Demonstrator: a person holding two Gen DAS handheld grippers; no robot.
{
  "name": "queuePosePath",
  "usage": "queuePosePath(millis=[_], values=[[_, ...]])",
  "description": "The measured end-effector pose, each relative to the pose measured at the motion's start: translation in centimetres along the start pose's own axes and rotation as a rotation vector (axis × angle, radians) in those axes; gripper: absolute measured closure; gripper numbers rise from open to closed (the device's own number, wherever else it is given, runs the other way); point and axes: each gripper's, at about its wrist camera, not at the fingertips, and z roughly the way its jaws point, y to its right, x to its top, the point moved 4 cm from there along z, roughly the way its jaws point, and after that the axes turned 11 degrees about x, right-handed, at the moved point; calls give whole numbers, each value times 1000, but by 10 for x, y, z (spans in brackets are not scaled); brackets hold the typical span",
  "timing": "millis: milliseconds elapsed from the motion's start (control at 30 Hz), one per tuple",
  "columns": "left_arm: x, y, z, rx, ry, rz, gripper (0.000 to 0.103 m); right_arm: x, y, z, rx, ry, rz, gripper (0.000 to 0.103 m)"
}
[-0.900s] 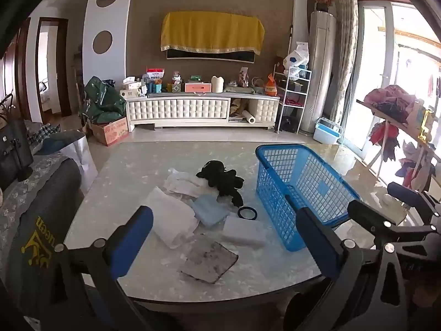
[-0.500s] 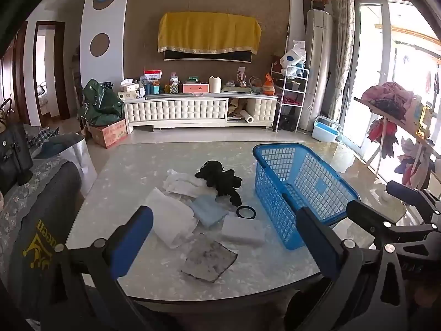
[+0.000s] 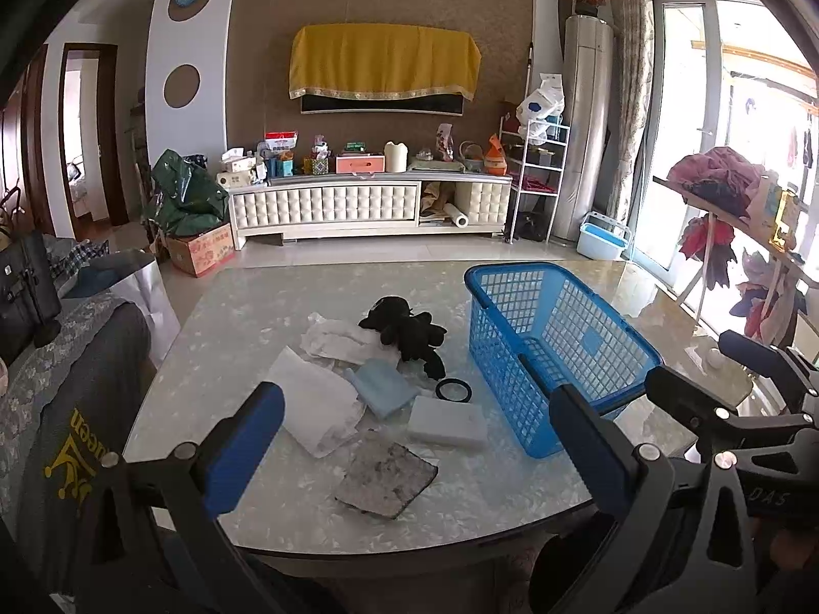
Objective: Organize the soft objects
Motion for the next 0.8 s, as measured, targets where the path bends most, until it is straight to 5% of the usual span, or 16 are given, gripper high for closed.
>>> queuePosePath(millis=[800], values=[[1, 7, -5, -14, 13, 23, 0, 0, 0, -2, -44, 9, -17, 0]])
